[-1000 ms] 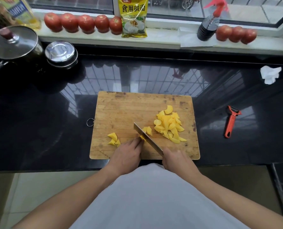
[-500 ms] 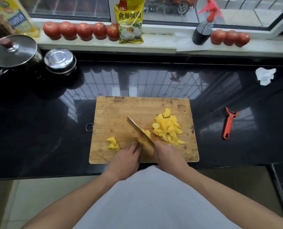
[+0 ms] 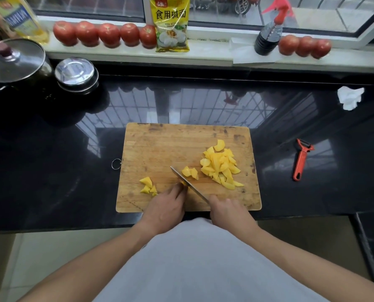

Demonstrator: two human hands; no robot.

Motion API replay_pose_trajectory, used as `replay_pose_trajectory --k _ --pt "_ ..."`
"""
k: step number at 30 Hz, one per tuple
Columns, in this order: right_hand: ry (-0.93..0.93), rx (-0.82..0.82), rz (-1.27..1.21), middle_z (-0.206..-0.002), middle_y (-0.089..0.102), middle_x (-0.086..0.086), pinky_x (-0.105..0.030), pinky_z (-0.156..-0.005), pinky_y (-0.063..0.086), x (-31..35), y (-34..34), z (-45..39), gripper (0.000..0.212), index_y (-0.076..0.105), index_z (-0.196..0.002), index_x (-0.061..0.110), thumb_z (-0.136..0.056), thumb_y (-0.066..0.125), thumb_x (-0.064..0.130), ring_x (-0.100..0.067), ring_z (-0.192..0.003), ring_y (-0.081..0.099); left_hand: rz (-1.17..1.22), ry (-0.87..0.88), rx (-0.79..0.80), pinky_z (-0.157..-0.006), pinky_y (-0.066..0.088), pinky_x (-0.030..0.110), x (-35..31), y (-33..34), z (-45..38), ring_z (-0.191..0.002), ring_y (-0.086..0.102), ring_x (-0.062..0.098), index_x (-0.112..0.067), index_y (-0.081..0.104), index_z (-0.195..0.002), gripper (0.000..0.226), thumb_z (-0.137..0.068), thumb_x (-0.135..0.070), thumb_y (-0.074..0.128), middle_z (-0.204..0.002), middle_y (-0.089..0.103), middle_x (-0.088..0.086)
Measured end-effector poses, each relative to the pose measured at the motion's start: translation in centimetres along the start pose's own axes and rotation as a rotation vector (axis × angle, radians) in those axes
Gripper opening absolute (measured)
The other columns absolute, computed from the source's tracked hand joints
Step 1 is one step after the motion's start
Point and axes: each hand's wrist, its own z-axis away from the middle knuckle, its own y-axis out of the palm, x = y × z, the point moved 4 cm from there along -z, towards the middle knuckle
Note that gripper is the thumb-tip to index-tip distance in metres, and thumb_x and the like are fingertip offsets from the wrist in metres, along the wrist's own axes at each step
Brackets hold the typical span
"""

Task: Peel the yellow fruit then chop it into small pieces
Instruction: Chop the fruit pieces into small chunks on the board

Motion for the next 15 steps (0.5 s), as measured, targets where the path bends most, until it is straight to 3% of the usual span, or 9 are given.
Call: replay_pose_trajectory --k 4,8,11,15 --pt "-0.010 -0.019 -0.064 -0.102 0.067 -0.012 -0.042 -0.069 0.049 1.4 -0.1 -2.2 0.005 0.046 -0.103 0.016 -0.100 0.044 0.014 -0.038 -0.092 0.063 -0.006 -0.009 0.002 -0.048 0.049 0.032 -0.2 -0.2 0.0 -0.067 0.066 0.022 -0.012 0.069 -0.118 0.049 -0.070 -0.020 0.079 -0.110 0.067 0.007" --pt "-0.019 -0.141 -0.190 -0.087 0.064 -0.006 -0.047 -0.069 0.056 1.2 -0.8 -2.5 0.009 0.053 -0.102 0.020 -0.097 0.048 0.015 -0.032 -0.078 0.061 0.038 -0.065 0.051 -0.054 0.055 0.037 0.2 0.8 0.6 -0.078 0.069 0.026 -0.009 0.060 -0.135 0.056 -0.081 -0.019 0.072 -0.131 0.061 0.011" --pt "-0.002 -0.145 -0.190 -0.086 0.064 -0.006 -0.046 -0.068 0.056 0.2 -0.7 -1.1 0.009 0.054 -0.105 0.019 -0.099 0.047 0.018 -0.028 -0.076 0.061 0.054 -0.109 0.066 -0.060 0.059 0.042 0.6 1.2 1.1 -0.088 0.070 0.031 -0.009 0.052 -0.143 0.057 -0.089 -0.022 0.063 -0.144 0.052 0.012" --pt "-0.035 -0.057 -0.078 -0.088 0.065 -0.010 -0.042 -0.068 0.051 0.0 -0.1 0.0 0.005 0.045 -0.099 0.020 -0.101 0.042 0.018 -0.033 -0.077 0.061 -0.024 -0.025 -0.016 -0.055 0.057 0.031 -0.1 0.1 0.8 -0.088 0.073 0.025 -0.004 0.069 -0.125 0.063 -0.068 -0.022 0.085 -0.123 0.068 0.013"
